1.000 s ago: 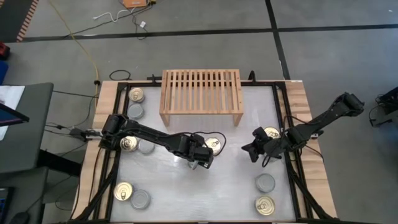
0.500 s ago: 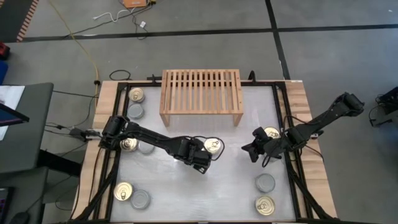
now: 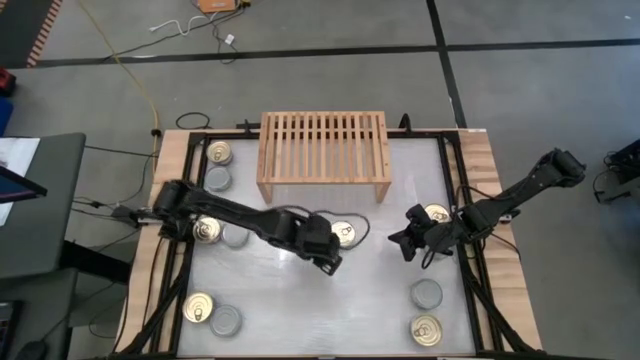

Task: Stack canned seafood by type on shelf
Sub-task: Put the green tuna can on the shelf

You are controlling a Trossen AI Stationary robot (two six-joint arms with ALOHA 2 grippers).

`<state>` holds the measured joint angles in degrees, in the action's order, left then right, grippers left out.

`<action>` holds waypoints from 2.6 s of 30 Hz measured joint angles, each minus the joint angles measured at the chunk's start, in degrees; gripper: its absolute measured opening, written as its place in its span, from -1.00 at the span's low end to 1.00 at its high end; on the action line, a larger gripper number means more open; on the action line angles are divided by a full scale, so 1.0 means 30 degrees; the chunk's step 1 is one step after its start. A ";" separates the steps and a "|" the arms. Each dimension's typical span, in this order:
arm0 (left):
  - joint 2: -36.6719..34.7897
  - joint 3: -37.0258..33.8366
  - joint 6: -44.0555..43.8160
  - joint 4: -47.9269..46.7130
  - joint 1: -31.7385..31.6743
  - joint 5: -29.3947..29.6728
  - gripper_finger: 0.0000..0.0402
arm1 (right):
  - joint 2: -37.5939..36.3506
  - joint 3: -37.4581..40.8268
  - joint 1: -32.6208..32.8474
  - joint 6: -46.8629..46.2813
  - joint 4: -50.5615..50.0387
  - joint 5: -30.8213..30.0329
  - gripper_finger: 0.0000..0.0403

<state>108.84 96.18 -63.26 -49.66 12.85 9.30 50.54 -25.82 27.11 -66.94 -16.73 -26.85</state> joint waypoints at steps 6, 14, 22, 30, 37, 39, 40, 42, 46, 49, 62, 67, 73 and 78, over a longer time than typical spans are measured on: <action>-0.2709 -0.0018 0.1484 -0.0444 -0.0957 0.1013 -0.34 | 0.0000 -0.0007 -0.0023 0.0563 0.0217 -0.0022 -0.89; -0.6815 -0.2213 0.3409 -0.1019 -0.4220 0.1148 -0.34 | 0.0022 -0.0007 -0.0517 0.0845 0.0342 -0.0073 -0.89; -1.2325 -0.8924 0.5215 0.5585 -0.9931 -0.1969 -0.34 | 0.0022 -0.0007 -0.1522 0.0191 0.0367 -0.0074 -0.89; -1.5300 -1.4832 0.3608 1.2498 -1.7005 -0.7145 -0.34 | 0.0022 -0.0007 -0.3654 -0.0175 0.1001 -0.0080 -0.89; -1.4489 -1.6051 0.2993 1.4979 -2.1572 -1.1157 -0.34 | 0.0133 -0.0007 -0.5509 -0.0177 0.1073 -0.0083 -0.89; -1.3895 -1.6051 0.2977 1.5775 -2.2430 -1.2204 -0.34 | 0.0204 -0.0007 -0.5861 -0.0182 0.1063 -0.0087 -0.89; -1.3504 -1.6051 0.2746 1.6271 -2.2815 -1.2873 -0.34 | 0.0310 -0.0007 -0.6048 -0.0182 0.1182 -0.0087 -0.89; -1.2620 -1.6044 0.2105 1.7515 -2.3320 -1.4240 -0.34 | 0.0479 -0.0007 -0.6329 -0.0182 0.1239 -0.0087 -0.89; -1.1199 -1.6044 0.0871 1.9123 -2.3592 -1.5581 -0.34 | 0.1134 -0.0007 -0.6685 -0.0200 0.1887 -0.0087 -0.89; -1.0751 -1.6044 0.0634 1.9330 -2.3564 -1.5637 -0.34 | 0.1781 -0.0007 -0.6724 -0.0233 0.2701 -0.0087 -0.89; -1.0713 -1.6014 0.0353 1.8861 -2.3608 -1.5448 0.10 | 0.3562 -0.0007 -0.6679 -0.0202 0.4785 -0.0006 -0.89; -1.0713 -1.6014 -0.0039 1.8865 -2.3563 -1.5431 0.21 | 0.3493 -0.0007 -0.6679 -0.0029 0.4925 0.0014 -0.89; -1.0877 -1.6014 -0.0289 1.8885 -2.3557 -1.5409 0.19 | 0.3490 -0.0007 -0.6659 0.0011 0.5074 0.0268 -0.89; -1.1164 -1.6014 -0.0289 1.8880 -2.3549 -1.5304 0.19 | 0.3497 -0.0426 -0.6659 0.2147 0.6993 0.0495 -0.89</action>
<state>75.35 48.14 -64.13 6.98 -57.80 -36.61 61.04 -27.10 7.14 -60.50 4.25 -25.36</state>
